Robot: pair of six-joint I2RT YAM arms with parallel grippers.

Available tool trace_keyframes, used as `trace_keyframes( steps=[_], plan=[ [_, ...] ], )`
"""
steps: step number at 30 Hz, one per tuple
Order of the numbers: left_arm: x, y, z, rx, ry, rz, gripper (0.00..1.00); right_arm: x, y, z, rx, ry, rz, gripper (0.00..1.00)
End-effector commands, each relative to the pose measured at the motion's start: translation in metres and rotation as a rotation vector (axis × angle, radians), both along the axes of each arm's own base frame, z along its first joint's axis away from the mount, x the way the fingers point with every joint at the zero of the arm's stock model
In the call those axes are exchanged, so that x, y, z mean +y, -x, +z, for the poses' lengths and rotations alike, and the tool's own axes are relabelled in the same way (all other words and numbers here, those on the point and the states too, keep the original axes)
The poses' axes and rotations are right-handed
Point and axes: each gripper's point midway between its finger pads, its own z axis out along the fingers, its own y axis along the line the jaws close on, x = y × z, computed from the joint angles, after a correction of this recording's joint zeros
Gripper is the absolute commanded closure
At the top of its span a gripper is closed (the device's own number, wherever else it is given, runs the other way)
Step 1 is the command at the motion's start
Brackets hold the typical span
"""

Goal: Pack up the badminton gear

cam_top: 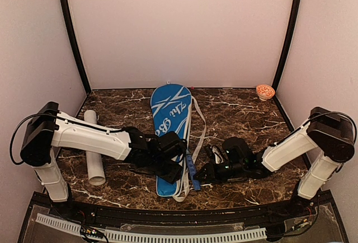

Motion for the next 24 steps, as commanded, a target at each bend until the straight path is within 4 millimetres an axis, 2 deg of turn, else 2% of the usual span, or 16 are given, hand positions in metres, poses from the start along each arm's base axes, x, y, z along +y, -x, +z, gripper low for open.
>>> trace_keyframes(
  steps=[1, 3, 8, 15, 18, 21, 24],
  plan=[
    [0.004, 0.009, -0.014, 0.038, -0.029, -0.014, 0.57, 0.013, 0.001, 0.011, -0.028, -0.055, 0.028, 0.79],
    [0.006, 0.01, -0.02, 0.045, -0.048, -0.015, 0.6, 0.014, 0.002, 0.011, -0.026, -0.058, 0.03, 0.8],
    [0.006, 0.012, -0.026, 0.058, -0.04, -0.015, 0.81, 0.018, 0.004, 0.017, -0.031, -0.074, 0.04, 0.81],
    [0.009, 0.01, -0.013, 0.027, -0.016, -0.013, 1.0, 0.021, 0.006, 0.025, -0.041, -0.086, 0.047, 0.83],
    [0.013, 0.009, 0.003, 0.001, 0.002, -0.009, 1.0, 0.02, 0.006, 0.024, -0.041, -0.081, 0.044, 0.83],
    [0.024, 0.005, 0.024, -0.037, 0.013, 0.03, 0.85, 0.019, 0.005, 0.023, -0.039, -0.076, 0.037, 0.83],
    [0.042, 0.004, 0.036, -0.059, 0.011, 0.099, 0.73, 0.018, 0.005, 0.021, -0.036, -0.071, 0.034, 0.83]
  ],
)
